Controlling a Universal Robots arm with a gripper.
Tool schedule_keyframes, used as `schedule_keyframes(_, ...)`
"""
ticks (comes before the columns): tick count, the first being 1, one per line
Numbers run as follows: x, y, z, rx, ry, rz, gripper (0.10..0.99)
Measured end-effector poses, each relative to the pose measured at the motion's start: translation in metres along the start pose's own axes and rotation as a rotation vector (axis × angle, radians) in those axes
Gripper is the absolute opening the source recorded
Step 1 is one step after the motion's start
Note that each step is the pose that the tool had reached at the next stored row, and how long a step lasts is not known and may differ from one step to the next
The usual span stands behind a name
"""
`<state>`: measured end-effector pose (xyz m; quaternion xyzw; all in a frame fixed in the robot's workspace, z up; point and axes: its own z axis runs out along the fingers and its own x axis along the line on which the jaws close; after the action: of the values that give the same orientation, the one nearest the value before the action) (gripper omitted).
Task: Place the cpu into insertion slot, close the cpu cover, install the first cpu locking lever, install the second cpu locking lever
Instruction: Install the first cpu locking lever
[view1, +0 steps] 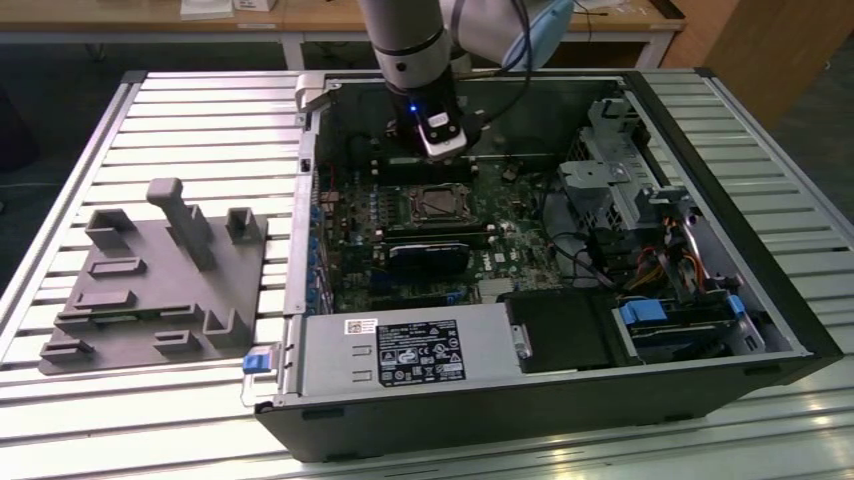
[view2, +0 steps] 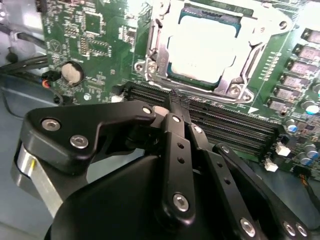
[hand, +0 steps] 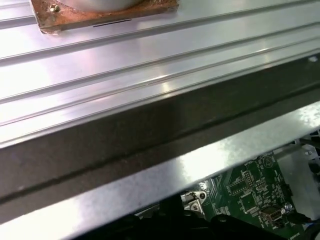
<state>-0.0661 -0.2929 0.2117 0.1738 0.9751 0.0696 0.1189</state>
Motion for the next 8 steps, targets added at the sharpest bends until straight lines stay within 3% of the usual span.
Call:
schedule_keyframes(5, -0.0032, 0.0011, 0.0012, 0.036, 0.0386, -0.001, 0.106)
schedule_keyframes(8, -0.0052, 0.0017, 0.0018, 0.061, 0.0546, -0.003, 0.106)
